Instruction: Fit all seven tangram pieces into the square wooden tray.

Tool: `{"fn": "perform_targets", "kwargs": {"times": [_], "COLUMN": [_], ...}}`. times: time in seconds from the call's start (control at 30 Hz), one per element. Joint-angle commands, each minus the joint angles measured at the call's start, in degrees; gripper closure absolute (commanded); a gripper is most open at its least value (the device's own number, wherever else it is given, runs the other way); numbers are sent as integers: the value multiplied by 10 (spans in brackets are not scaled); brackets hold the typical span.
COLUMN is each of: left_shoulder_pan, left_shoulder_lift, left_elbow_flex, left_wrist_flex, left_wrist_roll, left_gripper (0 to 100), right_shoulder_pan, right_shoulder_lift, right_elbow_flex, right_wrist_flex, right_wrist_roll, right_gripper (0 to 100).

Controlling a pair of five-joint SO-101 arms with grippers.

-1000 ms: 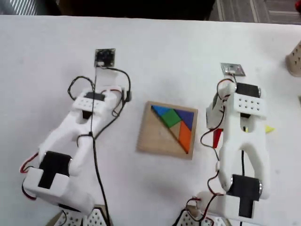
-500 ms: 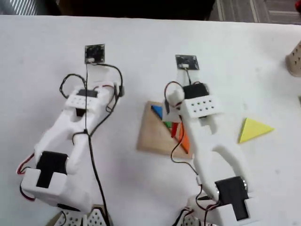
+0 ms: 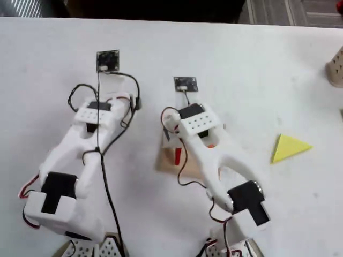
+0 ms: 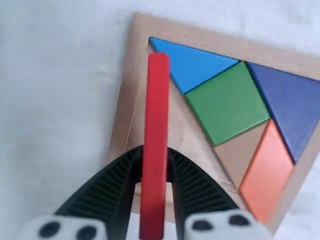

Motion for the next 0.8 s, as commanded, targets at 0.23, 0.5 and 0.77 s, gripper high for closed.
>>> {"fn": "perform_targets", "kwargs": {"times": [0.23,0.5,0.77], "left_shoulder_pan": [5,7,7], "left_shoulder_lift": [-26,-26,-26], "left_elbow_flex": [-29,-28,-27], "left_wrist_flex": [3,3,3], "left_wrist_roll": [-3,-4,-4], "left_gripper": [782,782,782], "right_shoulder_pan": [-36,-1,98], "right_shoulder_lift": [35,-29,-132], "right_elbow_flex": [-36,-124,-152], "right_wrist_flex": [3,142,239], "right_wrist_roll": [-5,49,130], "right_gripper": [687,662,662]}}
